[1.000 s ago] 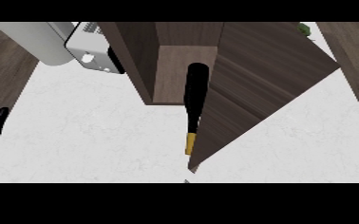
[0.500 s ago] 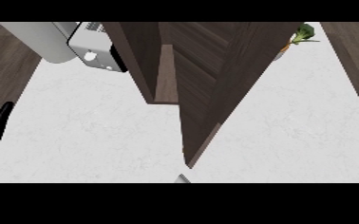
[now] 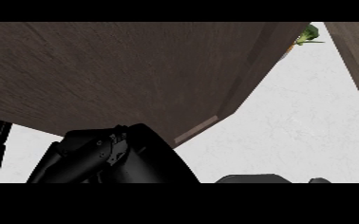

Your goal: Pick up the wine, place it into the cabinet and close the cabinet

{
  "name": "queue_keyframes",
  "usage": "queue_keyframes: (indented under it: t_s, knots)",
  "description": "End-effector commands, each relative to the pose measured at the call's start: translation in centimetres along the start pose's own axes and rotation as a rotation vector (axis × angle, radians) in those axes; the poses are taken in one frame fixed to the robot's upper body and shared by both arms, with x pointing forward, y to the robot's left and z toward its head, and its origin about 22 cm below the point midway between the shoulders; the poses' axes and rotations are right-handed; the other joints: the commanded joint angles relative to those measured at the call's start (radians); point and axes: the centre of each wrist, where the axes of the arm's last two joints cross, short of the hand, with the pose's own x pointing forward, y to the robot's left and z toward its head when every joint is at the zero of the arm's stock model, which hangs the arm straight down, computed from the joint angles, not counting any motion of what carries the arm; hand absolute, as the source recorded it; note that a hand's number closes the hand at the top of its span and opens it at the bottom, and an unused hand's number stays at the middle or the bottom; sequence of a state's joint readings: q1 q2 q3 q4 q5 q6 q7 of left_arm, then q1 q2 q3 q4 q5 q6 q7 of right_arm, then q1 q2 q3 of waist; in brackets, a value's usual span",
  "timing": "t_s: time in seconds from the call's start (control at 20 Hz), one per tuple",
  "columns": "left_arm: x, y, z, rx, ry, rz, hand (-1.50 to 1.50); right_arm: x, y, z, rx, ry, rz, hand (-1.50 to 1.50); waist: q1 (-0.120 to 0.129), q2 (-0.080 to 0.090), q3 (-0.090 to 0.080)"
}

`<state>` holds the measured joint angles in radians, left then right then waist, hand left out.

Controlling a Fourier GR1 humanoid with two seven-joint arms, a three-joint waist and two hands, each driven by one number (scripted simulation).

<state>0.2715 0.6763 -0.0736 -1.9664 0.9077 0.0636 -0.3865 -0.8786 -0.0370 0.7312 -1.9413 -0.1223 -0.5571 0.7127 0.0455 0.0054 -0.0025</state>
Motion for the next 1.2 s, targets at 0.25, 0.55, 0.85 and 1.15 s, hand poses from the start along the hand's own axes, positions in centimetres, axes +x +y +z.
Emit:
queue_keyframes:
  t_s: [0.25,0.55,0.85,1.15]
  knots:
    - [0.2,0.0,-0.2,0.010,0.007,0.012,-1.50,2.5,-1.5,-9.7,-0.087,-0.049,0.154,1.50,-0.014,-0.003,0.001]
    - [-0.1,0.0,-1.7,0.016,-0.018,-0.015,-1.50,0.7,-4.6,-13.7,-0.171,-0.015,0.205,1.50,-0.025,0.000,0.001]
    - [-0.1,0.0,-1.1,0.029,-0.027,-0.007,-1.50,-1.3,-9.5,-15.0,-0.172,0.025,0.183,1.50,-0.020,0.001,0.002]
    - [-0.7,0.4,-0.8,0.009,-0.012,-0.012,-1.50,-2.4,-10.3,-15.7,-0.211,0.022,0.195,1.50,-0.018,0.002,0.001]
